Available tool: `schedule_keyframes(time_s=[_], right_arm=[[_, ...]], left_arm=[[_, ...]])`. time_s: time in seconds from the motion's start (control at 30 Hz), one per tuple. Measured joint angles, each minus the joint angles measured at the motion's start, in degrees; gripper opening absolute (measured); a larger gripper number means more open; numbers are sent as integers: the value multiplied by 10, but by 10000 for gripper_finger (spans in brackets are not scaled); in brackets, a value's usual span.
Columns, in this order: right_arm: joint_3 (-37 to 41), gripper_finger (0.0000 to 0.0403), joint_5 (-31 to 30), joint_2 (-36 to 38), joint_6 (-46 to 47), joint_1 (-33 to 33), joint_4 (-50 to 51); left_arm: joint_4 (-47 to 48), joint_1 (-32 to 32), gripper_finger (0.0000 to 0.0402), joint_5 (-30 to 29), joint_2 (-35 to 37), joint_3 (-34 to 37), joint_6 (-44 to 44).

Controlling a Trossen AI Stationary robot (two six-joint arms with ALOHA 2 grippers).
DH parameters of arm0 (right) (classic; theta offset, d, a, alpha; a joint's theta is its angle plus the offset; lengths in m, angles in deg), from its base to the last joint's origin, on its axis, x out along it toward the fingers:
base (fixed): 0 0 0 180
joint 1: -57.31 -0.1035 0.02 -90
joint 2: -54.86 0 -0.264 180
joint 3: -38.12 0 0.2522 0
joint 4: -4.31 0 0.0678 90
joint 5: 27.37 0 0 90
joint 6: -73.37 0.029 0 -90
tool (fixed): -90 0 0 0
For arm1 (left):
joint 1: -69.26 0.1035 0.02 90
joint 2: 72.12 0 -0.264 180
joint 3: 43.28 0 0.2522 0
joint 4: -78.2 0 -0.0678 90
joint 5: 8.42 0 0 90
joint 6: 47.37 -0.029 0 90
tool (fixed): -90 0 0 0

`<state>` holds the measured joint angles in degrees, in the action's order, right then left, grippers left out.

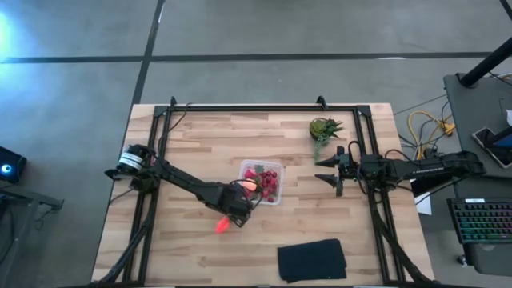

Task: Pick and placing Produce into tupperware
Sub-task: Put the pink peach into the transparent bin

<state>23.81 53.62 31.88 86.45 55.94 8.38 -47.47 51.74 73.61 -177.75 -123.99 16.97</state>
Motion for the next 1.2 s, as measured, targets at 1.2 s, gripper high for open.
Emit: schedule_keyframes(time_s=[1.2], right_arm=[[0, 228, 0, 0, 0, 0, 0]], left_arm=[[-93, 7, 93, -77, 102, -51, -171]])
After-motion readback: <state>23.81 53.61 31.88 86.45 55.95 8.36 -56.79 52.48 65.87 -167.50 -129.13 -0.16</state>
